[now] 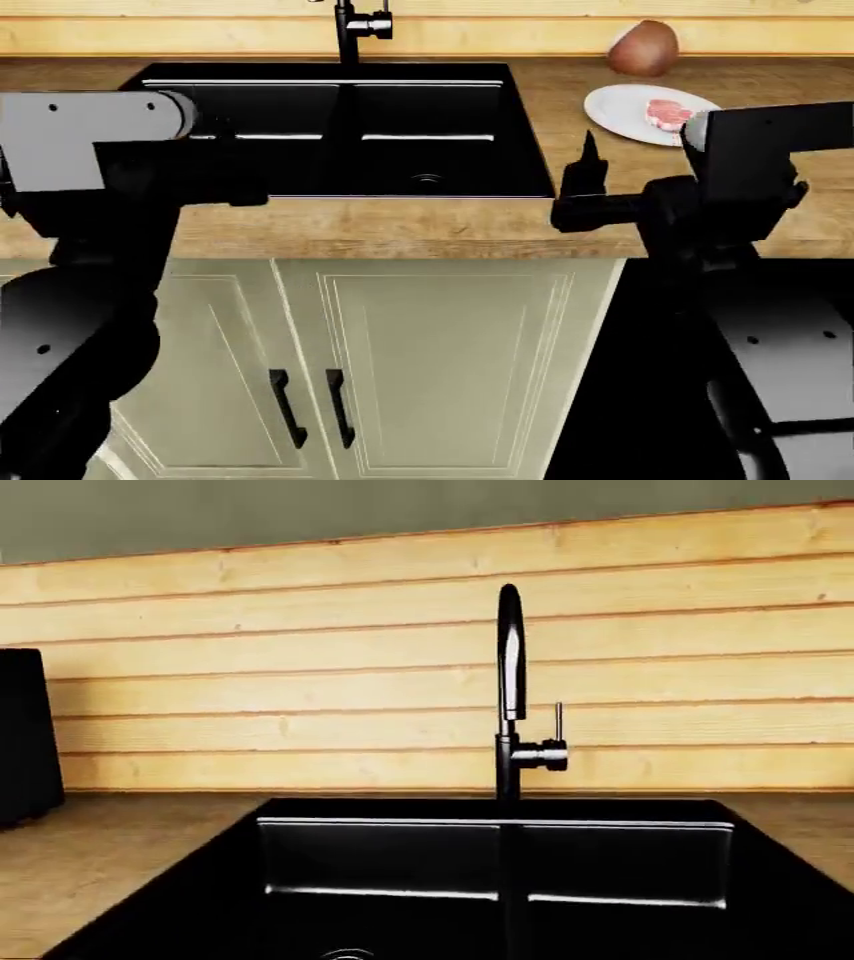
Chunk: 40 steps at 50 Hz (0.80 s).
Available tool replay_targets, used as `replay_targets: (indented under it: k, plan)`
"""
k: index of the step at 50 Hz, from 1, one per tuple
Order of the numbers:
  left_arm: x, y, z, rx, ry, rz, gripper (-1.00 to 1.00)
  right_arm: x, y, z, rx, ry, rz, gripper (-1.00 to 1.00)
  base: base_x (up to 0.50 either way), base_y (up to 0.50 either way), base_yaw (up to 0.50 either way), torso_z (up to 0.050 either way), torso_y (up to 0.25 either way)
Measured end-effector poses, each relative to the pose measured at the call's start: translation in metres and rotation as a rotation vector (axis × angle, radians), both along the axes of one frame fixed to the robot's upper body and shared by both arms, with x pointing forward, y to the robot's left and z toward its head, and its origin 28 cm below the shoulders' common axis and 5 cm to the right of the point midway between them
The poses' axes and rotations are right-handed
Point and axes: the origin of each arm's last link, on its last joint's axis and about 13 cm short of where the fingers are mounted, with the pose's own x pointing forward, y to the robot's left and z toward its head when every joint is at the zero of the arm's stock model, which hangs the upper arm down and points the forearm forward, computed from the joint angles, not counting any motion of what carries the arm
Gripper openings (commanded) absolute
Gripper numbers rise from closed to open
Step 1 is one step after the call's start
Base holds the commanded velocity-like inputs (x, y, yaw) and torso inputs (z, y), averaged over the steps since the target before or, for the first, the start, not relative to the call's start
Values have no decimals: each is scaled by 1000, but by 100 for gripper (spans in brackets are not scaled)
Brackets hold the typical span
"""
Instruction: Pick the lamb chop from the counter and place it in the sink. Then turn on the sink faucet.
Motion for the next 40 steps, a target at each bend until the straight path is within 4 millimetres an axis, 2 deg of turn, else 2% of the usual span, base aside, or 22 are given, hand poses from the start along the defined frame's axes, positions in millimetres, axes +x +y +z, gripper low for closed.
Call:
replay_targets:
  k: [5,11,18,26,40]
  plan:
    - [-1,-5,50,13,-19,-70,100,9,0,55,6,-16,16,100,0,0,0,0,0]
    - [-6,-1,104,55,-15,-65,100,11,-4,115,-33,-35,47,100,0,0,0,0,0]
    - [-17,10,150,84,-29,-23,100,8,-15,167,-79,-69,28,100,0,0,0,0,0]
    - [-26,20,172,55,-18,2,100,5,-26,193,-91,-77,-7,100,0,0,0,42,0]
    - [-32,29,182,4,-5,10,100,7,-33,206,-102,-72,-34,100,0,0,0,50,0]
